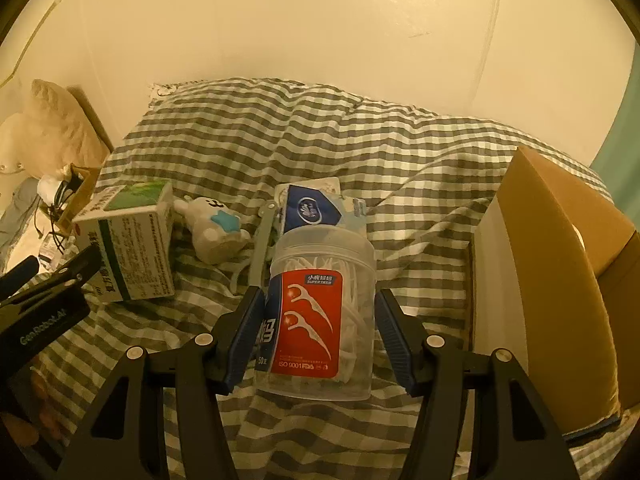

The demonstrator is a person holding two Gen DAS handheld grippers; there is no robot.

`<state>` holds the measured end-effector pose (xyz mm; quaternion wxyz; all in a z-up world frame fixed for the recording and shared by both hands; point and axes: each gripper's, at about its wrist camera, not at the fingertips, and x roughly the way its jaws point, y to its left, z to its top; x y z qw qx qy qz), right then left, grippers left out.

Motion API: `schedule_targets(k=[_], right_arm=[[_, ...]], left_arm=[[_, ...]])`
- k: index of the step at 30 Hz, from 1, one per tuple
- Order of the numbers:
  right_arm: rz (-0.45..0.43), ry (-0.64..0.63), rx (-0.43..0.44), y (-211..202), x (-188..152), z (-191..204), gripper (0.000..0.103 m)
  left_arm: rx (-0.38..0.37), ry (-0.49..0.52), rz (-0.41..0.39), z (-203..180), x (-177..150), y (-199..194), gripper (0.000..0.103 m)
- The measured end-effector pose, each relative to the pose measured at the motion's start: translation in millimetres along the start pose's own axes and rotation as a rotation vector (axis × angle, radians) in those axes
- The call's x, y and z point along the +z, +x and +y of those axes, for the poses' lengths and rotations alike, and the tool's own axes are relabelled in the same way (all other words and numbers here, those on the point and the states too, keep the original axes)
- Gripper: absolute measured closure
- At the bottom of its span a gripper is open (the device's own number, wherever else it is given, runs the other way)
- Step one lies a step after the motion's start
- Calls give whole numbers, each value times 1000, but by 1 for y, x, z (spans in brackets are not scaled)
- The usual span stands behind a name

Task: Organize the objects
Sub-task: 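Grasp the green-and-white medicine box with the left tool while the right holds the floss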

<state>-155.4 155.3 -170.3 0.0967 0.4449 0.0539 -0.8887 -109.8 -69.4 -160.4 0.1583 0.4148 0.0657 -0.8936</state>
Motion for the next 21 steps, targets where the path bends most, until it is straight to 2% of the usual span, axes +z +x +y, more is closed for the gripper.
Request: schedule_targets(k=[7, 9, 13, 17, 21], right_arm=[[-23, 15, -4, -10, 8, -11, 46], [-22, 21, 3, -9, 15, -17, 47], [-33, 9, 4, -5, 27, -18, 47], [-53, 12, 6, -2, 33, -22, 47], [-67, 4, 9, 0, 32, -22, 48]], left_arm=[[-31, 131, -31, -46, -9, -15, 0], [-18, 161, -37, -60, -10, -14, 0], [43, 161, -49, -78, -8, -2, 0], [169, 146, -56, -89, -2, 18, 0], [235, 125, -44, -97, 7, 33, 0]])
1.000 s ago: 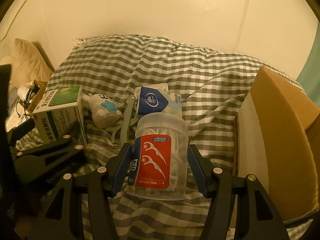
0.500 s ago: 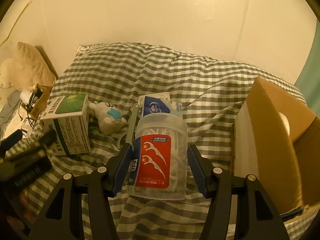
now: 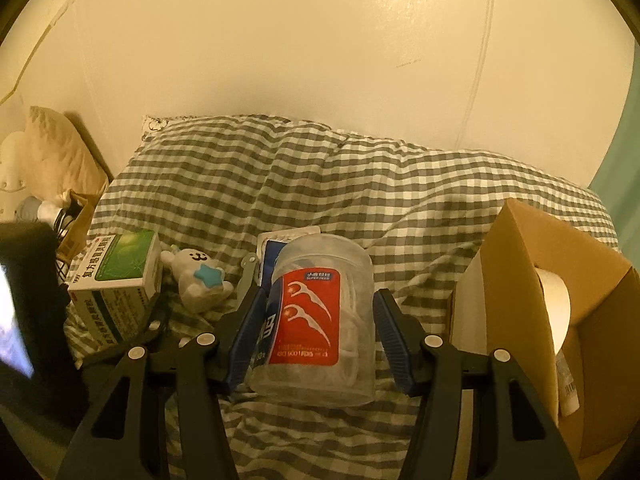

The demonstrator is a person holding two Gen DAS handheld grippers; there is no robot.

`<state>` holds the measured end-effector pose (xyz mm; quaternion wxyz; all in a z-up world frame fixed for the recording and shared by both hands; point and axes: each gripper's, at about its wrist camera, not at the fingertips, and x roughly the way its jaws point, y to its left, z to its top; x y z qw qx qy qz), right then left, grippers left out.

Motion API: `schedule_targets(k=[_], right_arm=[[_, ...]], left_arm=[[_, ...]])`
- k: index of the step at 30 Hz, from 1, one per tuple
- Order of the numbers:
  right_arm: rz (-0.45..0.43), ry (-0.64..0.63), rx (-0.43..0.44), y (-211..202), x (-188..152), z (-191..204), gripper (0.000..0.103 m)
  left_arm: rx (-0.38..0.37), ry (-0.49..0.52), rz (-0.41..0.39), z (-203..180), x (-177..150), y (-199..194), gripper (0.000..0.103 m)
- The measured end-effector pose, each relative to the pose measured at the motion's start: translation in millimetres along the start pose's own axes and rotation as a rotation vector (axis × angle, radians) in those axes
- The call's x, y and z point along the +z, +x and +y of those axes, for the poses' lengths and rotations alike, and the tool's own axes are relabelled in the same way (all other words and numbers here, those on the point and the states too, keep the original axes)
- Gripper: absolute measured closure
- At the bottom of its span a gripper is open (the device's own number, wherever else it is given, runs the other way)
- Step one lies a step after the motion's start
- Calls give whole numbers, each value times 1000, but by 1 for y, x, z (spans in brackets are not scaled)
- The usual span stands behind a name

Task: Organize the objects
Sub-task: 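Grasp the green-and-white medicine box with the left tool while the right holds the floss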

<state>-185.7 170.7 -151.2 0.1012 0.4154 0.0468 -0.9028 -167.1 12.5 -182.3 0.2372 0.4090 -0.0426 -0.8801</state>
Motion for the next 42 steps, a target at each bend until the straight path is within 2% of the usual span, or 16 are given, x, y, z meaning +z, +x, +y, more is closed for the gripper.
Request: schedule_targets(k=[3, 5, 8, 10, 12, 13, 15, 19, 25, 30, 37, 42], right_arm=[[0, -15, -3, 2, -2, 2, 50], [-5, -23, -4, 1, -2, 3, 66], [3, -32, -9, 2, -4, 4, 66], [18, -59, -42, 6, -6, 9, 67], [21, -66, -50, 8, -10, 11, 67], [18, -59, -42, 7, -11, 11, 67], [45, -46, -21, 9, -13, 10, 65], [88, -22, -24, 16, -19, 9, 45], [206, -2, -58, 42, -34, 11, 42], [290, 0, -65, 60, -46, 10, 42], [159, 10, -45, 16, -38, 13, 43], [129, -35, -47, -23, -33, 20, 43]], left_arm=[[75, 6, -30, -3, 6, 6, 0], [77, -11, -1, 3, 7, 14, 0], [-8, -63, 32, 18, 2, 22, 0], [-62, -84, 37, 28, -1, 22, 4], [-121, -108, 35, 39, -4, 20, 23], [-148, -115, 36, 44, -5, 19, 24], [-192, -116, 41, 50, -6, 16, 24], [-259, -110, 36, 58, -6, 8, 25], [-311, -47, -14, 55, -1, -8, 25], [-344, -22, 3, 49, -4, -7, 25], [-367, 11, -14, 47, -1, -22, 25], [-395, 4, -51, 57, 4, -52, 25]])
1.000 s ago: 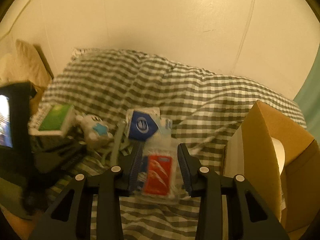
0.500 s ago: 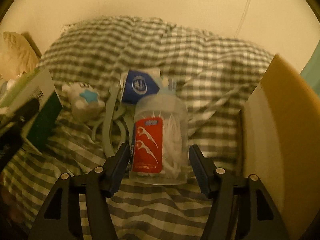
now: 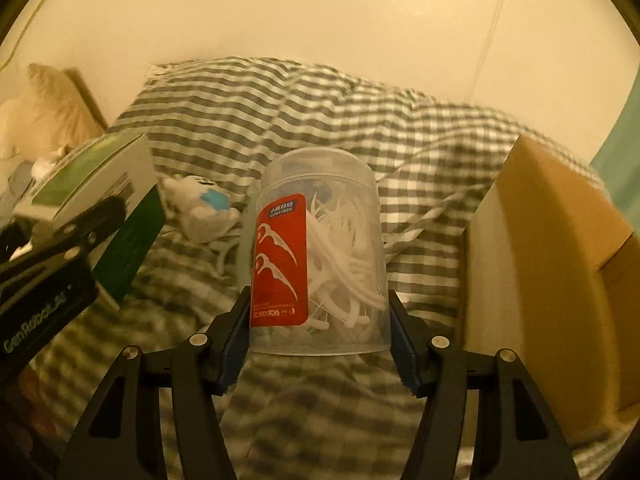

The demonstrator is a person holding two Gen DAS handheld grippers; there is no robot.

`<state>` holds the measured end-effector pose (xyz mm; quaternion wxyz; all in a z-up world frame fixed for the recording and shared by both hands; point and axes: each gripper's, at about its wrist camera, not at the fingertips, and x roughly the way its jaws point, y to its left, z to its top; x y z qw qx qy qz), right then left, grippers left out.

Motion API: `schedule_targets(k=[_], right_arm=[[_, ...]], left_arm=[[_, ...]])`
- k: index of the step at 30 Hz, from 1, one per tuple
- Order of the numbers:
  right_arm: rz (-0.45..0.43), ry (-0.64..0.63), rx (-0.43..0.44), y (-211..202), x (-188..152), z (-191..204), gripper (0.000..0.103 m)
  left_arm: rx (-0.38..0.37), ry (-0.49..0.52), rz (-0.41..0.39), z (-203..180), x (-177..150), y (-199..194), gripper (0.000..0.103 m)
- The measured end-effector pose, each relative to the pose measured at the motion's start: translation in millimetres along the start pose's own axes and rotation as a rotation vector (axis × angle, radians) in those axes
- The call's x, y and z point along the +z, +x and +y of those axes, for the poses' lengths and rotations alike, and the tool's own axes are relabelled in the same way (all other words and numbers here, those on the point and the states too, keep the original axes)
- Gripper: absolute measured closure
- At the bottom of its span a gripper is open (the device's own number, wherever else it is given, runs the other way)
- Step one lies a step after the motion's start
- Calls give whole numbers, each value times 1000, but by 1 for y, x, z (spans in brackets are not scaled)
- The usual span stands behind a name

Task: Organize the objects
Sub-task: 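Grasp the green-and-white medicine box with the left tool while the right holds the floss, then carry medicine box and floss container into the cardboard box and release both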

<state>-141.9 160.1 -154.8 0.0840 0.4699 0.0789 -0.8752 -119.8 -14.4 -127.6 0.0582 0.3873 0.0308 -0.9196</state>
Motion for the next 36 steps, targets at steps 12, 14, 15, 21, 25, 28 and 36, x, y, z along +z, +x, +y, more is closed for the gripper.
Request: schedule_targets(k=[12, 14, 15, 21, 25, 28, 36], right_arm=[[-228, -78, 2, -147, 38, -23, 43], [-240, -102, -25, -169, 50, -38, 43], [-243, -111, -42, -179, 57, -49, 43], [-226, -128, -155, -212, 70, -115, 42], [-205, -31, -137, -209, 53, -165, 42], [-154, 13, -143, -190, 42, -190, 42], [-73, 64, -121, -154, 29, -213, 42]], left_arm=[[-55, 26, -161, -31, 31, -112, 25], [-61, 51, -201, -46, 40, -133, 25], [-68, 63, -214, -53, 43, -142, 25], [-128, 147, -266, -102, 51, -181, 25], [-160, 184, -249, -122, 49, -181, 25], [-194, 173, -219, -133, 47, -171, 25], [-258, 253, -174, -193, 33, -148, 25]])
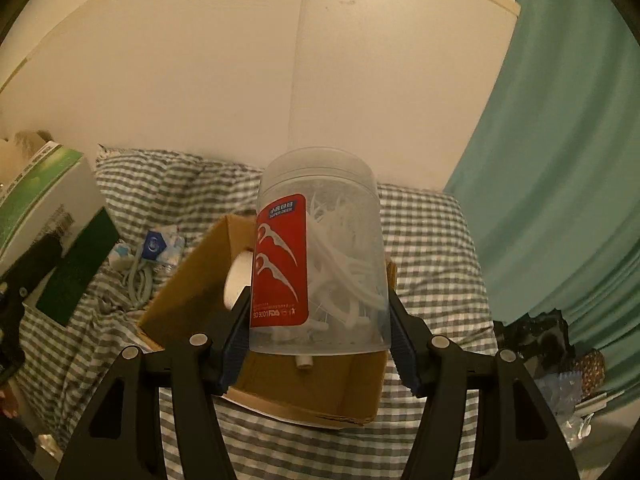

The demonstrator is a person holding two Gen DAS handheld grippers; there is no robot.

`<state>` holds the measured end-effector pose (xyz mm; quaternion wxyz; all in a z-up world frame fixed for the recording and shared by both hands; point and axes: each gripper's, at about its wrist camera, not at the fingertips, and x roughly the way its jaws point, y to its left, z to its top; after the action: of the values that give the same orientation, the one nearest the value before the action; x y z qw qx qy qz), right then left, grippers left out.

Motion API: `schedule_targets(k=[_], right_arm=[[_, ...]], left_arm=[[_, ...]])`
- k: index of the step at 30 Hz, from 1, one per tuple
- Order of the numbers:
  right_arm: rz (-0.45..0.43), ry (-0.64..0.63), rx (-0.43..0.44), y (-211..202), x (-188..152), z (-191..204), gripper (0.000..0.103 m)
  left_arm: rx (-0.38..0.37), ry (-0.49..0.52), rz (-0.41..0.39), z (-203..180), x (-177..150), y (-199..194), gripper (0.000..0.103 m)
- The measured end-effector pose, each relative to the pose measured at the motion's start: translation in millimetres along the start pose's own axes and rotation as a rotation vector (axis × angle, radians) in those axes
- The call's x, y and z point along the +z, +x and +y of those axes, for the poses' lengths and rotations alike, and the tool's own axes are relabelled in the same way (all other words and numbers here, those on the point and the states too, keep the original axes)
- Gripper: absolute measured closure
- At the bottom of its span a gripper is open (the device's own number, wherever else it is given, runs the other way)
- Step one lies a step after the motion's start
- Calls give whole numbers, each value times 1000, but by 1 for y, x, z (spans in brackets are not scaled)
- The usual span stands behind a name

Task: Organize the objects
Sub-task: 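Carry medicine box and floss container into the cardboard box and release both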

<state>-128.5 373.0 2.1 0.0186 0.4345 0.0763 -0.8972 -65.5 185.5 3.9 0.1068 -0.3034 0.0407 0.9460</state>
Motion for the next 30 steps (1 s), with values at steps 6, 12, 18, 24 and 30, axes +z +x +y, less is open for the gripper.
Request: schedule_targets(k=[6, 12, 18, 24, 30], right_arm=[[23, 54, 23, 12, -15, -21, 42], [56, 128, 53, 20, -17, -46, 42], [54, 193, 96, 24, -18, -55, 42], [1, 166, 117, 11, -9, -39, 30], [-79, 139, 92, -25, 0, -19, 28]], left_arm=[[-66, 41, 32, -38, -4, 30, 25], [-101, 44, 104, -56, -13, 62, 25], [-116, 21, 139, -53, -15, 78, 22], [-88, 19, 115, -38, -10, 67, 2], [-71, -21, 93, -3, -2, 42, 2]])
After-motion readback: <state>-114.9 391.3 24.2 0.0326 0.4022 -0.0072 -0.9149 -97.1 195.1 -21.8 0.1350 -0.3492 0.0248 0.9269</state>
